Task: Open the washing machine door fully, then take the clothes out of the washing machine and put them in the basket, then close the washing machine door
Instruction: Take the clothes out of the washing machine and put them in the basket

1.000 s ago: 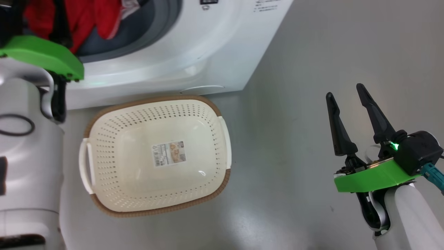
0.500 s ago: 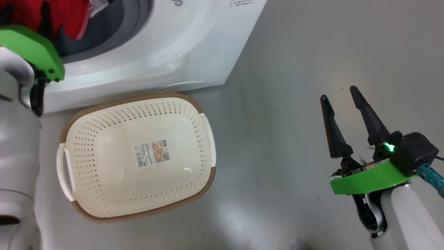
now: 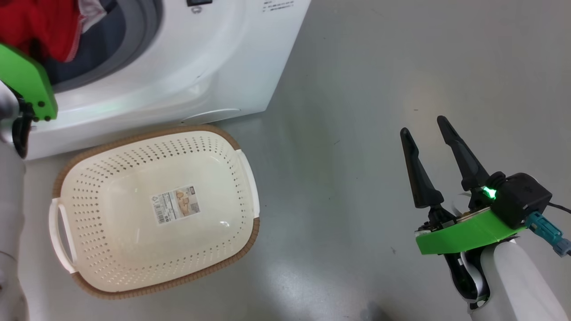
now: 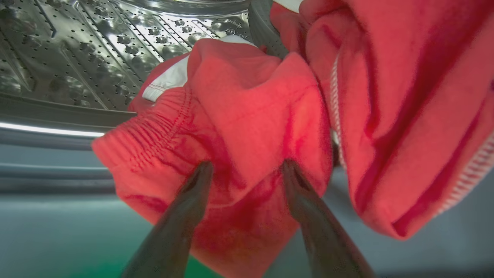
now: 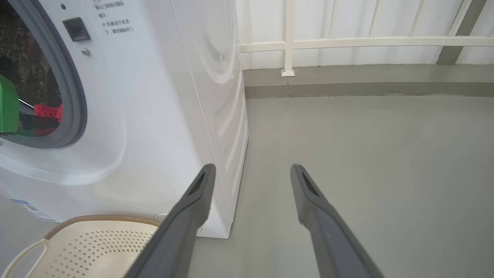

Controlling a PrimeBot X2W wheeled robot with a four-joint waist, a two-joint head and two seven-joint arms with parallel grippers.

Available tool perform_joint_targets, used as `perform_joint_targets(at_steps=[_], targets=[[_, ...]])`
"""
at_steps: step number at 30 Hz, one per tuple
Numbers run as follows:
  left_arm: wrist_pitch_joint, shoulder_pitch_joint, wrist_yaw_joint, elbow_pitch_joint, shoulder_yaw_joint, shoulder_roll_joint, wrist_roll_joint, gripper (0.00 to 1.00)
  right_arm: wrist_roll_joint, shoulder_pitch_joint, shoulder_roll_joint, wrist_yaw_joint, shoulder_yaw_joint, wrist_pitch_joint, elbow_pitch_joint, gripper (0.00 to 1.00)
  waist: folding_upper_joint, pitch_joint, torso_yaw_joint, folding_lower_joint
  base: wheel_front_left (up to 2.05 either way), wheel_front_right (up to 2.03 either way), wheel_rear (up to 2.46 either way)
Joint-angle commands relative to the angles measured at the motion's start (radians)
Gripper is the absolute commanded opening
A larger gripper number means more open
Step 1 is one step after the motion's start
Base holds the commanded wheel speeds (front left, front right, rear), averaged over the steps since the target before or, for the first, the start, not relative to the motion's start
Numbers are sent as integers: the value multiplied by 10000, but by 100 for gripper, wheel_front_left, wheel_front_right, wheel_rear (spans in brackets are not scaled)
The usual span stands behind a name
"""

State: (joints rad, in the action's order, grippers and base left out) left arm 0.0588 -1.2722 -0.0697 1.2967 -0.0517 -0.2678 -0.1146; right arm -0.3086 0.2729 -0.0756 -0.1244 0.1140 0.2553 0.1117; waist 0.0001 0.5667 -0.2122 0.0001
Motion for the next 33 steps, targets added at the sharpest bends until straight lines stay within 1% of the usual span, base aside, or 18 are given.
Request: perform_joint_targets(at_steps=[1,2,5,10,13,19,22,26,29,33], targets=[[85,-61,43,-141,65,-514,38,4,-117,-103,13,-63,243,65,-193,100,-1,29,-59,-1,0,0,0],[36,-71,65,-139,29,-534,55,0,-118,-101,19,-63,243,65,-192,100,-1,40,-68,-1,0,0,0],[-209,-117,155,-144,-9,-530,32,0,-130,-80,31,-63,230,65,-178,100,-1,64,-71,-1,0,0,0],[-875,-137,454,-193,114,-490,-168,0,-150,-18,48,-63,208,65,-172,100,-1,93,-2,-1,0,0,0],[-1392,-85,489,-239,258,-407,-383,0,-173,6,46,-63,213,65,-173,100,-1,87,86,-1,0,0,0],[-2492,69,339,-363,607,-170,-904,0,-192,55,-9,-63,182,65,-145,100,-1,28,295,-1,0,0,0],[-2766,158,222,-435,752,-74,-1116,0,-179,63,-22,-63,159,65,-135,100,-1,-27,388,-1,0,0,0],[-3096,408,-108,-771,1059,81,-1561,0,-161,27,-46,-63,130,65,-117,100,-1,-169,563,-1,0,0,0],[-3188,717,-239,-1320,1260,150,-1794,0,-163,12,-48,-63,91,65,-146,100,-1,-308,674,-1,0,0,0],[-3200,1479,-309,-3025,1600,237,-1896,0,-142,-22,-31,-63,42,65,-162,100,-1,-499,804,-1,0,0,0]])
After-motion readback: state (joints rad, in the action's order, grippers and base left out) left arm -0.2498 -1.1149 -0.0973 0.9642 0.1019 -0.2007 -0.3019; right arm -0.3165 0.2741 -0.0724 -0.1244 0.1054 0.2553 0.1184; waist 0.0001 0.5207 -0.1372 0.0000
